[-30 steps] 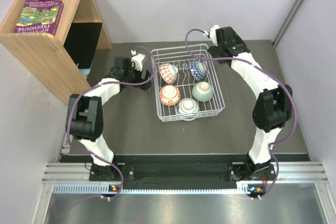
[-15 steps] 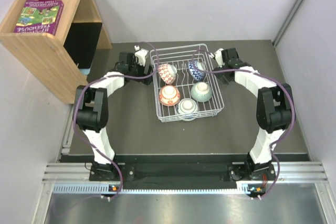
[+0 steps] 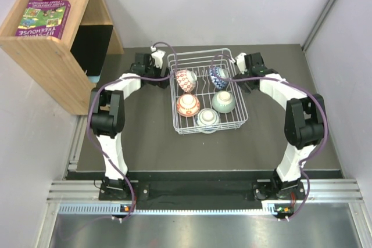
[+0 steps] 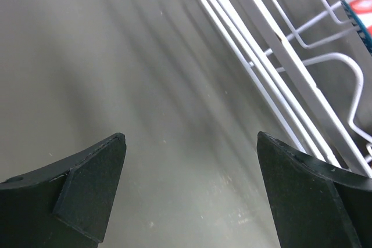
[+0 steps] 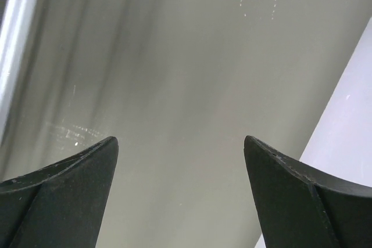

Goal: Load the bowls into the dish rack

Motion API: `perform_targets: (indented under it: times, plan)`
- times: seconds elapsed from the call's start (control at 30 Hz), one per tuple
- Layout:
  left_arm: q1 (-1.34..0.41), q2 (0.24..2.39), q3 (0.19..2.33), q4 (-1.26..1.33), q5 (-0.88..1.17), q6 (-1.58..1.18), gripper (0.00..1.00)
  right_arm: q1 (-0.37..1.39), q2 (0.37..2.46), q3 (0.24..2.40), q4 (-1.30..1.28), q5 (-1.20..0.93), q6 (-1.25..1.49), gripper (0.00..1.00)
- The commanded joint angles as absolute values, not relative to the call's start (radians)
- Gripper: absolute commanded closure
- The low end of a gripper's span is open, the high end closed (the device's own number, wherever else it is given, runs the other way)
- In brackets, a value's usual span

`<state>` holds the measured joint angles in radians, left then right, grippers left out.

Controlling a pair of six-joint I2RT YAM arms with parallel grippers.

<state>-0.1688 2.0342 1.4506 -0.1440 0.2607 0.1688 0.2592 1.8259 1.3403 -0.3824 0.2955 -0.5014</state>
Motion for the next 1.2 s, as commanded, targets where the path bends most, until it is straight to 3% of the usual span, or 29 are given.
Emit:
perform_targets:
  times: [0.0,0.33,0.6,0.67,0.87,1.17]
  plan:
    - [-0.247,2.069,1.532,-0.133,0.299,0.178,0.01,0.337,1.804,1.333,-0.436,0.216,-0.506,0.11]
    - [-0.316,2.149,1.663,-0.201,0.255,0.206,0.01,0.36,1.804,1.33,-0.439,0.232,-0.517,0.11]
    - [-0.249,2.056,1.563,-0.166,0.199,0.152,0.01,0.321,1.746,1.348,-0.455,0.242,-0.503,0.06]
    - [-0.213,2.001,1.53,-0.188,0.225,0.144,0.01,0.302,1.697,1.364,-0.491,0.226,-0.5,0.0]
    - [-0.078,1.741,1.326,-0.225,0.302,0.172,0.01,0.258,1.484,1.35,-0.557,0.149,-0.5,0.0]
    - [-0.022,1.211,1.007,-0.371,0.434,0.264,0.01,0.256,1.125,1.281,-0.641,-0.026,-0.445,0.0]
